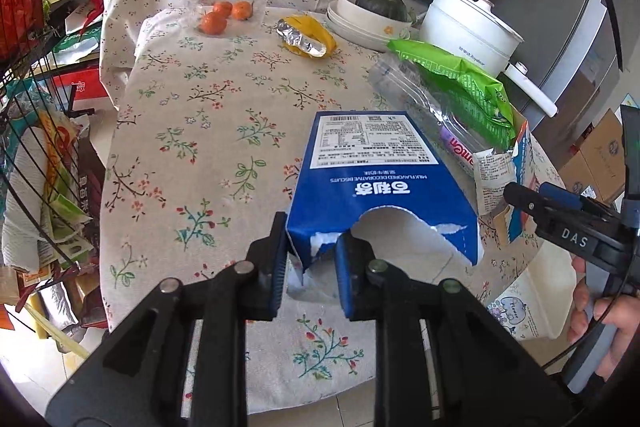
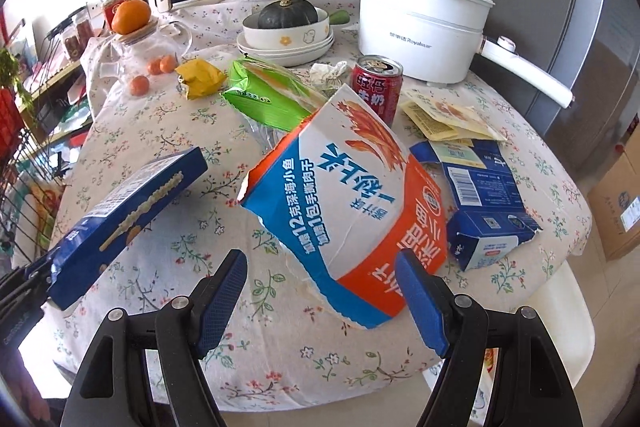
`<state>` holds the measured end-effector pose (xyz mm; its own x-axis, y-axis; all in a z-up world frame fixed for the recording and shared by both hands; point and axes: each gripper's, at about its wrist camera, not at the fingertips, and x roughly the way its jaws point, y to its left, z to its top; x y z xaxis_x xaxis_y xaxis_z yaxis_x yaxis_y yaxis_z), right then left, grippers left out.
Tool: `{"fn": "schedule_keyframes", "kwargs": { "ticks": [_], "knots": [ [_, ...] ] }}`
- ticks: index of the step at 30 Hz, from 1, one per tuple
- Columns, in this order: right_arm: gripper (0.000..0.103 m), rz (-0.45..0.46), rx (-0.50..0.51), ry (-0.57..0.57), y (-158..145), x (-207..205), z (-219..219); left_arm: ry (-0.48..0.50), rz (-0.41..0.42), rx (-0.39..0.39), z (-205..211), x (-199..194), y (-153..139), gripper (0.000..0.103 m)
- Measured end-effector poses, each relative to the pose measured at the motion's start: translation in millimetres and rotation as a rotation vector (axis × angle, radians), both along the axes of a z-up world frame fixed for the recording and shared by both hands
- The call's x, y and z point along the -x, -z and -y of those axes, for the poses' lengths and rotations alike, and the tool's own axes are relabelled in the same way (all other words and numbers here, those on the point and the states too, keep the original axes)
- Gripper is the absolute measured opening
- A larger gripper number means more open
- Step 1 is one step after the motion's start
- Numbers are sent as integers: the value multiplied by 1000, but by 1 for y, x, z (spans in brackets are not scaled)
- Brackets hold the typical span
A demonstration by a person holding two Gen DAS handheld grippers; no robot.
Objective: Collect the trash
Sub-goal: 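Grasp the brown paper packet with the right tool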
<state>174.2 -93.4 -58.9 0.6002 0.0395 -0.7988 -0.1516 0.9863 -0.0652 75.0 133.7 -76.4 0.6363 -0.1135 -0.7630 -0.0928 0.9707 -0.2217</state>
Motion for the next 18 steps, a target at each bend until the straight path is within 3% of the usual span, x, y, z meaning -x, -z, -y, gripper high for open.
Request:
{"fn": "schedule_keyframes", "kwargs": {
  "ticks": [5,12,18],
  "knots": [
    [76,78,93,10,3,-8,-7,-5,2,-2,-2,3,-1,23],
    [38,132,77,-1,-15,-4,5,-2,36,-4,1,5,-12,23],
    [20,196,66,3,-42,3,26,-3,59,-3,1,8,-19,23]
  ]
}}
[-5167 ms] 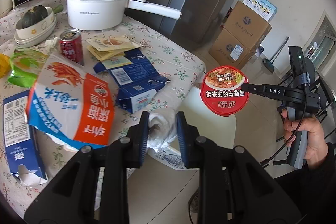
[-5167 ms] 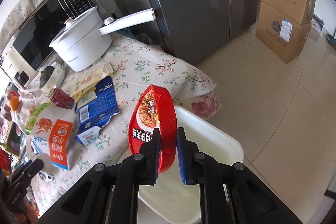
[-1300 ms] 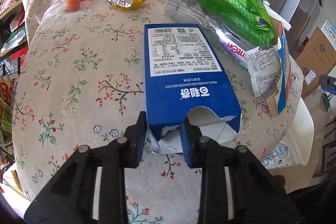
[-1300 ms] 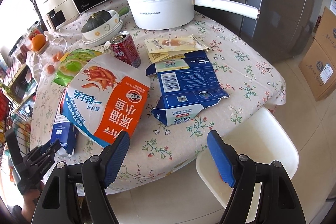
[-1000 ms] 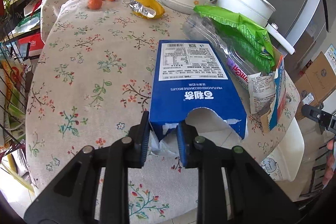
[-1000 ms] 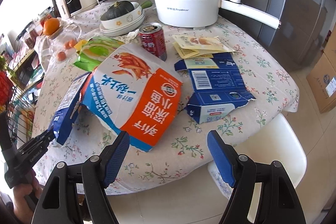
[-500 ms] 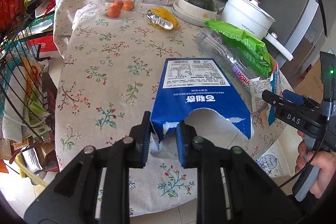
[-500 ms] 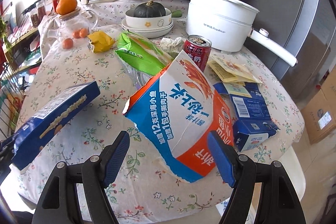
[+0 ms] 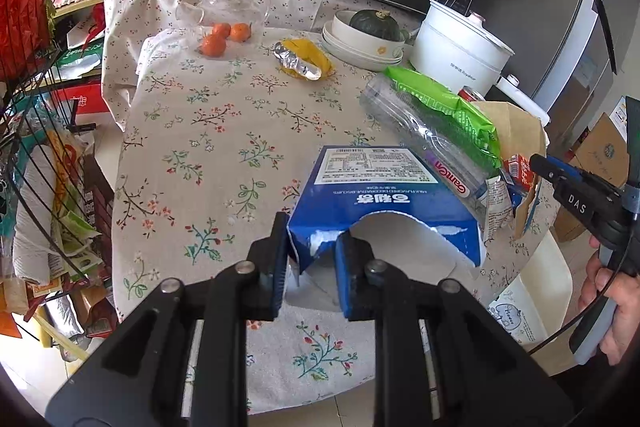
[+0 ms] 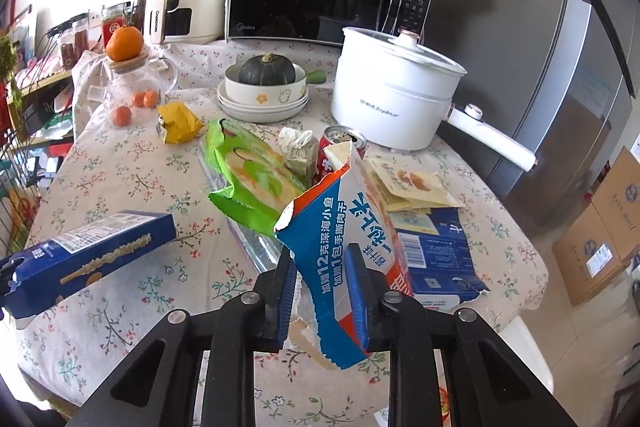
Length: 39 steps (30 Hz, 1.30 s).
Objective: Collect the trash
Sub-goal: 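Grasp the brown paper packet with the right tool, then carry the blue box with the left tool while the right tool carries the brown packet toward the bin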
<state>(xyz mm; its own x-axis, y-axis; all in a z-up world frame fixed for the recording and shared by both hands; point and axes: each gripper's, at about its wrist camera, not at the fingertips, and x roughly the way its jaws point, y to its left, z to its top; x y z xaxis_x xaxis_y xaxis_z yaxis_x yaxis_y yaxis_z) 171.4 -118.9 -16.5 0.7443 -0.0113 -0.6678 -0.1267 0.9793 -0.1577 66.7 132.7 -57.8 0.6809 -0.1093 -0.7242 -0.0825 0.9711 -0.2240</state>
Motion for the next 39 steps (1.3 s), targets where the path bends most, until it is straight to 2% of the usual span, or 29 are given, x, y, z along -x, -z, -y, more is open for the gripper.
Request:
{"fn": "schedule_keyframes", "kwargs": {
  "ticks": [6,9,17,27,39],
  "knots": [
    [9,52,-9,24,-23,1,25,-14,17,27,-6,2,-7,22],
    [3,61,-50,46,-33,-2,41,-20,27,58,-8,4,-10,22],
    [2,101,-132,96,-56,-2,73,-28,67,88,-10,7,-22,22],
    [2,165,-172,112,-84,12,100,-14,136,101,1,11,-45,22],
    [2,207,-180,191,-107,52,171,77,200,141,28,18,-75,22]
  ]
}}
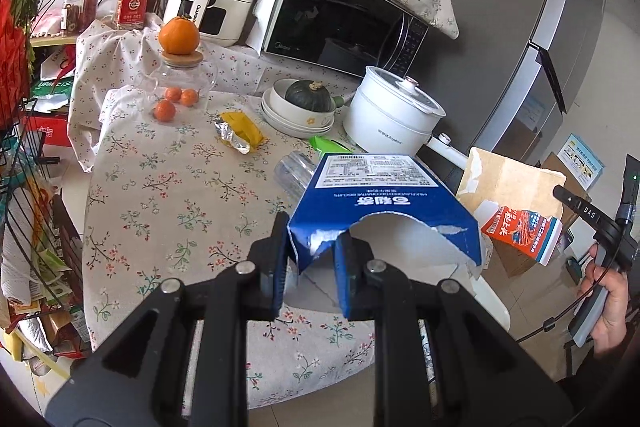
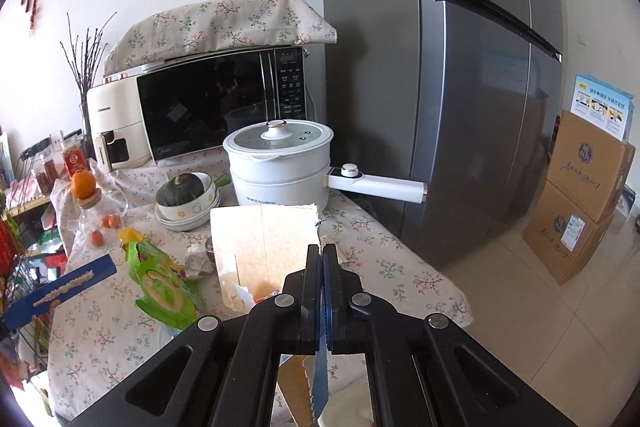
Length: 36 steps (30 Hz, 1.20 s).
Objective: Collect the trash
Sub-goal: 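Carry the blue box with the left tool while the right tool carries the brown packet toward the bin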
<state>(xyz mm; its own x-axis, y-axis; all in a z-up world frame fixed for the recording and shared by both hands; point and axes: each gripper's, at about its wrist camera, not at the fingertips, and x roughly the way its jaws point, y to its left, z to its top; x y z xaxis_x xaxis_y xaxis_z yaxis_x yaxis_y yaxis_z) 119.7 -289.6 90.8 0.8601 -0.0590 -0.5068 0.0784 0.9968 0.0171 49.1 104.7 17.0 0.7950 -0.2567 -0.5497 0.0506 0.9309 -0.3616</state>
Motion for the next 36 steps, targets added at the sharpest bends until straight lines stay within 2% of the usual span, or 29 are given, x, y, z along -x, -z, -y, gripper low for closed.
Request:
{"fn": "schedule_keyframes", "kwargs": {
  "ticks": [4,11,19,20,27,32,36],
  "knots": [
    [2,-16,7,36,1,19,27,72,-5,19,18,2,-4,22],
    [2,-51,21,106,13,52,76,194,-4,-35,63,7,-5,22],
    [2,-132,3,181,41,75,127,315,-50,-75,110,11,11,22],
    [2,-144,4,189,45,77,131,331,-54,-81,116,11,12,19],
    [2,-238,31,233,75,85,153,423,-67,-133,162,11,23,19],
    [2,-273,34,256,88,91,167,497,-82,-163,203,9,31,19],
    [2,-285,42,283,93,98,181,537,-100,-218,237,5,45,19]
  ]
}}
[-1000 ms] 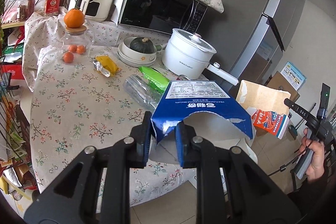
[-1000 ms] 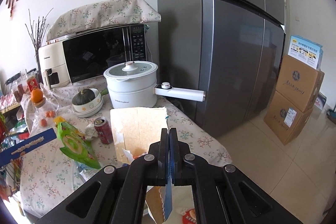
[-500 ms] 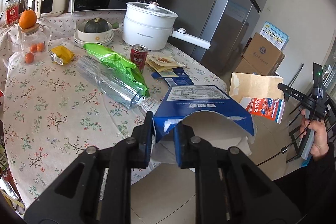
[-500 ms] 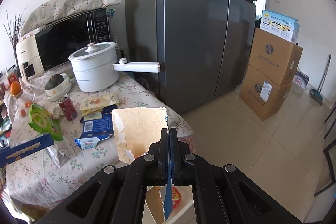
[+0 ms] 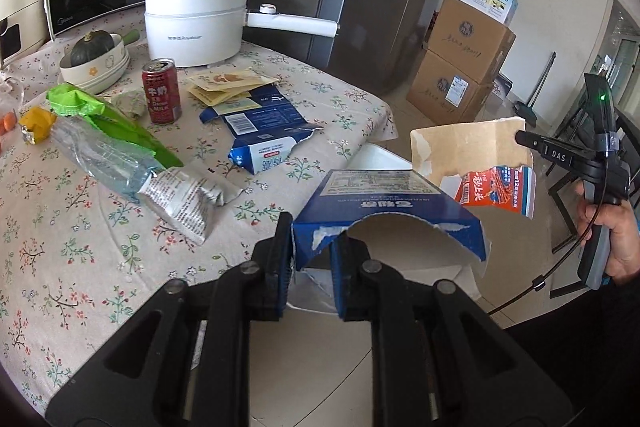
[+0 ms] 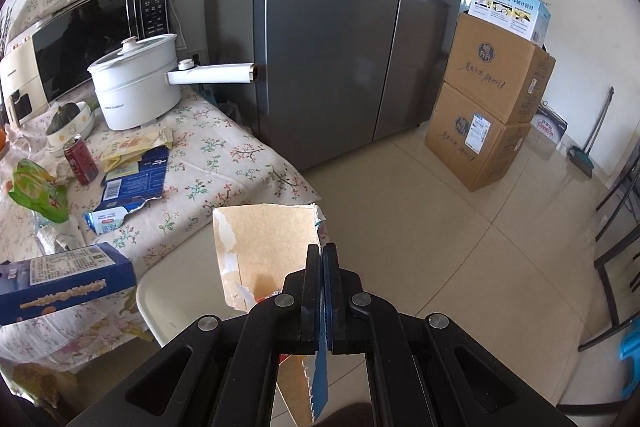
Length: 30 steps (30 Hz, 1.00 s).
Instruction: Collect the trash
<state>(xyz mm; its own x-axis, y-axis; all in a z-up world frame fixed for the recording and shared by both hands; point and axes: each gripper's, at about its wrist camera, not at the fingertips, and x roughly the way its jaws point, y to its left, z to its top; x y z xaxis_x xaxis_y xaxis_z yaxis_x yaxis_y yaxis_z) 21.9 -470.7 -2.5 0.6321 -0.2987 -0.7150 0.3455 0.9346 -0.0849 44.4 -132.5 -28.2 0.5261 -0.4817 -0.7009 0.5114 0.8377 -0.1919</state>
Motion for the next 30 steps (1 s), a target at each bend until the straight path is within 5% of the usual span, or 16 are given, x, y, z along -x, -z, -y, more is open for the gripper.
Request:
{"fn": "schedule_keyframes", "kwargs": {
  "ticks": [9,17,19,21,23,30],
  "knots": [
    [2,-30,3,43,13,12,29,42,-46,-105,55,-19,46,19],
    [2,-52,-3,55,22,13,35,74,-66,-93,65,-25,58,21],
    [2,-53,1,53,22,12,33,80,-56,-86,64,-24,55,27],
    [2,-56,4,50,23,11,32,75,-58,-82,62,-24,51,57],
    [2,-61,9,49,24,8,30,51,-48,-80,55,-23,46,76],
    [2,-67,18,37,23,-3,19,-39,-124,-61,26,-32,41,88]
  ]
}}
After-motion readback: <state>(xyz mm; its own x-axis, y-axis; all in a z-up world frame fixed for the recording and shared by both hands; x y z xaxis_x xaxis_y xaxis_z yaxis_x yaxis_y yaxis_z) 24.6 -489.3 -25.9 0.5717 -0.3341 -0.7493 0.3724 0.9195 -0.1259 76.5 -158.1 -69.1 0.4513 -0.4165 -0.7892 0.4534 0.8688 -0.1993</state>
